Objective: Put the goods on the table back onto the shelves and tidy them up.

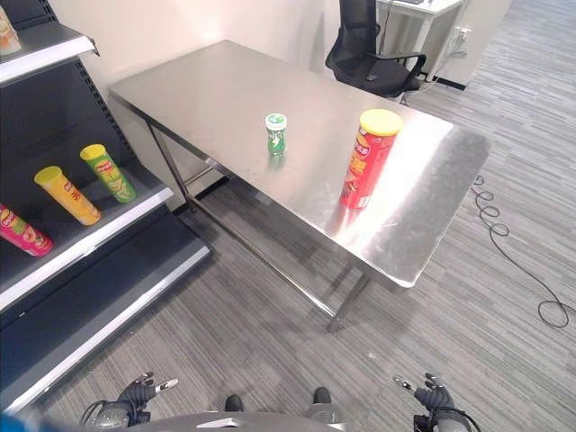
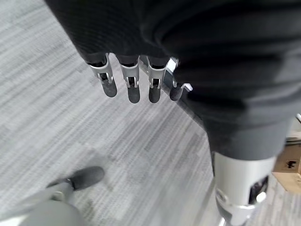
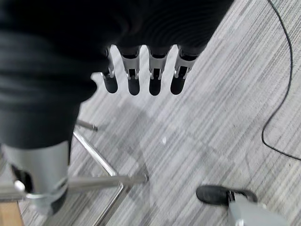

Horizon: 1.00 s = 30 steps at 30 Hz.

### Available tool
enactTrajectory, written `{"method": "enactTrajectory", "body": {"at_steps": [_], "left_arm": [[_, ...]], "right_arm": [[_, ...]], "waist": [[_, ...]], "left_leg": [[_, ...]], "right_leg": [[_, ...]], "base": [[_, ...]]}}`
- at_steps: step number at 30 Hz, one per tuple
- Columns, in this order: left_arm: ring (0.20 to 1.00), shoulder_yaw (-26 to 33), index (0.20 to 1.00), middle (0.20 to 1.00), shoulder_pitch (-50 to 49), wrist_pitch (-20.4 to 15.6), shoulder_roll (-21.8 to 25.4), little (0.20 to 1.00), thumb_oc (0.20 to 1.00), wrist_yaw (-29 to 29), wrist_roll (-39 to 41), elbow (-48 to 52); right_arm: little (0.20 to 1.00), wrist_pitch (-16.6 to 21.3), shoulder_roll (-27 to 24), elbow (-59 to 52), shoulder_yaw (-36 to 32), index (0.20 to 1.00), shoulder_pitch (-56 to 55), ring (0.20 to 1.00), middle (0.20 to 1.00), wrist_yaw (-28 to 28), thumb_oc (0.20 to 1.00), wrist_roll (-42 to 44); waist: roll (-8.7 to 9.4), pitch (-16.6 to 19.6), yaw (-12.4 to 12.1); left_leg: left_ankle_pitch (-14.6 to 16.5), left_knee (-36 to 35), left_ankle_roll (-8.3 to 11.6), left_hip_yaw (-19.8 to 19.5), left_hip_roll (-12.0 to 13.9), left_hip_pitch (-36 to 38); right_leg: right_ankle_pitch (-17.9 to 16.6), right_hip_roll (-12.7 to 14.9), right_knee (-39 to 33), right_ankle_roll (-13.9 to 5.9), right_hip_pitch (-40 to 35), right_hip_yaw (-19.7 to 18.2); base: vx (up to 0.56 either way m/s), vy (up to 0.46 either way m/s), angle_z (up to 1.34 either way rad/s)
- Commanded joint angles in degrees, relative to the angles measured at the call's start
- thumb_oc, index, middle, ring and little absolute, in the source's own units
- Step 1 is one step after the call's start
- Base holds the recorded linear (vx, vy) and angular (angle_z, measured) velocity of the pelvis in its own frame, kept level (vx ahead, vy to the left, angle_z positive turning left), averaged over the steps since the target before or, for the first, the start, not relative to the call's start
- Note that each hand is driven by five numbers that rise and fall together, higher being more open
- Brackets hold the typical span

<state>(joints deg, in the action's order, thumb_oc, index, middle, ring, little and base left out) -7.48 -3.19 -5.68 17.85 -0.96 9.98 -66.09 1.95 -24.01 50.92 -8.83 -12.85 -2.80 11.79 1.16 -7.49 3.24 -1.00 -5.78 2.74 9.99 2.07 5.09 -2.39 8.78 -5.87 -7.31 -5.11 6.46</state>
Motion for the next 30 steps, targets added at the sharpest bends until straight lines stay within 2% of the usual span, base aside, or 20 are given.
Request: {"method": "enactTrajectory", "body": {"at_steps": [1, 2, 4, 9, 13, 14, 17, 18, 19, 22, 24, 30], "left_arm": [[1.0, 1.4, 1.0, 1.0, 3.4, -1.1, 0.3, 1.0, 1.0, 0.0, -1.5, -2.3], [1.0, 2.5, 1.0, 1.0, 3.1, -1.1, 0.1, 1.0, 1.0, 0.3, -1.6, -2.3], [1.0, 2.6, 1.0, 1.0, 3.1, -1.1, 0.0, 1.0, 1.0, 0.5, -1.7, -2.3], [1.0, 2.6, 1.0, 1.0, 2.4, -1.5, -0.6, 1.0, 1.0, 2.0, -1.8, -1.6], [1.0, 2.0, 1.0, 1.0, 1.3, -1.6, -1.3, 1.0, 1.0, 2.5, -2.4, -0.6], [1.0, 2.1, 1.0, 1.0, 1.3, -1.6, -1.3, 1.0, 1.0, 2.5, -2.4, -0.6], [1.0, 0.9, 1.0, 1.0, 0.7, -1.8, -1.6, 1.0, 1.0, 2.1, -2.4, 0.0], [1.0, 1.1, 1.0, 1.0, 0.6, -1.8, -1.6, 1.0, 1.0, 2.0, -2.4, 0.1], [1.0, 0.3, 1.0, 1.0, 0.4, -1.8, -1.4, 1.0, 1.0, 2.0, -2.1, 0.4], [1.0, 0.1, 1.0, 1.0, 0.0, -1.8, -1.3, 1.0, 1.0, 1.9, -2.0, 0.9], [1.0, -0.4, 1.0, 1.0, -0.2, -1.9, -1.0, 1.0, 1.0, 1.6, -1.4, 1.1], [1.0, -0.9, 1.0, 1.0, -1.1, -2.1, -0.9, 1.0, 1.0, 1.5, -0.5, 1.0]], "right_arm": [[1.0, 2.1, -7.1, -1.9, -3.9, 1.0, 1.2, 1.0, 1.0, -2.5, 1.0, 1.6], [1.0, 2.7, -10.7, -6.6, -9.6, 1.0, -0.3, 1.0, 1.0, -2.7, 1.0, 2.3], [1.0, 3.0, -11.9, -7.1, -11.0, 1.0, -0.5, 1.0, 1.0, -2.5, 1.0, 2.8], [1.0, 5.8, -19.0, -22.2, -18.9, 1.0, -1.1, 1.0, 1.0, 1.3, 1.0, 8.5], [1.0, 8.7, -25.2, -31.9, -20.8, 1.0, 3.5, 1.0, 1.0, -1.1, 1.0, 5.0], [1.0, 8.7, -25.2, -31.9, -20.8, 1.0, 3.6, 1.0, 1.0, -1.1, 1.0, 5.0], [1.0, 9.6, -30.2, -34.7, -16.1, 1.0, 9.9, 1.0, 1.0, -2.4, 1.0, 1.4], [1.0, 9.6, -30.3, -34.5, -15.8, 1.0, 10.2, 1.0, 1.0, -2.5, 1.0, 1.4], [1.0, 9.8, -31.7, -34.7, -13.0, 1.0, 13.1, 1.0, 1.0, -2.5, 1.0, 0.7], [1.0, 9.4, -33.6, -34.2, -9.5, 1.0, 16.0, 1.0, 1.0, -2.4, 1.0, -1.6], [1.0, 9.0, -36.4, -33.1, -4.8, 1.0, 20.0, 1.0, 1.0, -2.0, 1.0, -3.5], [1.0, 8.8, -37.7, -29.0, 0.3, 1.0, 24.9, 1.0, 1.0, -1.1, 1.0, -2.0]], "waist": [[-0.18, -0.6, 1.3], [0.03, -0.4, 1.8], [0.07, -0.3, 1.9], [0.67, 0.1, 2.0], [1.14, 0.7, 0.6], [1.11, 0.7, 0.7], [1.38, 0.9, -1.3], [1.37, 0.8, -1.1], [1.45, 1.0, -2.1], [1.54, 1.1, -2.7], [1.66, 1.1, -3.9], [1.69, 1.2, -5.1]], "left_leg": [[3.9, 0.8, 0.97, -0.6, 0.9, -0.1], [4.0, 0.8, 0.88, -0.5, 0.9, -0.1], [4.0, 0.8, 0.9, -0.5, 0.9, -0.2], [4.0, 0.8, 1.2, -0.5, 1.3, -0.1], [4.1, 0.8, 1.5, -0.9, 1.7, 0.1], [4.1, 0.8, 1.51, -0.9, 1.7, 0.2], [4.0, 0.8, 1.79, -1.5, 2.0, 0.3], [4.0, 0.8, 1.8, -1.5, 2.0, 0.3], [3.8, 0.8, 2.01, -1.9, 2.2, 0.3], [3.7, 0.8, 2.21, -2.4, 2.4, 0.3], [3.3, 0.8, 2.54, -3.0, 2.6, 0.3], [2.8, 0.8, 2.91, -4.1, 2.7, -0.3]], "right_leg": [[3.0, 4.0, 4.6, -5.23, -0.4, 2.4], [2.8, 4.1, 4.6, -5.49, -0.3, 2.5], [2.8, 4.1, 4.5, -5.49, -0.3, 2.6], [2.7, 4.0, 4.0, -5.4, -0.5, 2.9], [3.0, 3.7, 3.2, -5.33, -1.5, 4.0], [3.0, 3.7, 3.1, -5.33, -1.5, 4.1], [3.3, 3.4, 2.6, -4.96, -2.4, 4.8], [3.3, 3.3, 2.6, -4.95, -2.5, 4.9], [3.4, 3.0, 2.5, -4.65, -2.7, 5.2], [3.6, 2.7, 2.2, -4.4, -3.3, 5.8], [3.7, 2.4, 1.9, -4.02, -3.7, 6.5], [3.9, 2.1, 1.5, -3.73, -4.5, 7.8]], "base": [[0.01, 0.059, 0.04], [0.01, 0.042, -0.01], [0.01, 0.021, -0.02], [0.0, 0.0, 0.0], [0.01, -0.028, 0.06], [0.0, -0.025, 0.16], [-0.01, -0.035, 0.1], [-0.02, -0.052, 0.03], [-0.01, -0.046, 0.08], [-0.01, -0.04, 0.21], [-0.01, -0.046, 0.19], [-0.01, -0.032, 0.15]]}}
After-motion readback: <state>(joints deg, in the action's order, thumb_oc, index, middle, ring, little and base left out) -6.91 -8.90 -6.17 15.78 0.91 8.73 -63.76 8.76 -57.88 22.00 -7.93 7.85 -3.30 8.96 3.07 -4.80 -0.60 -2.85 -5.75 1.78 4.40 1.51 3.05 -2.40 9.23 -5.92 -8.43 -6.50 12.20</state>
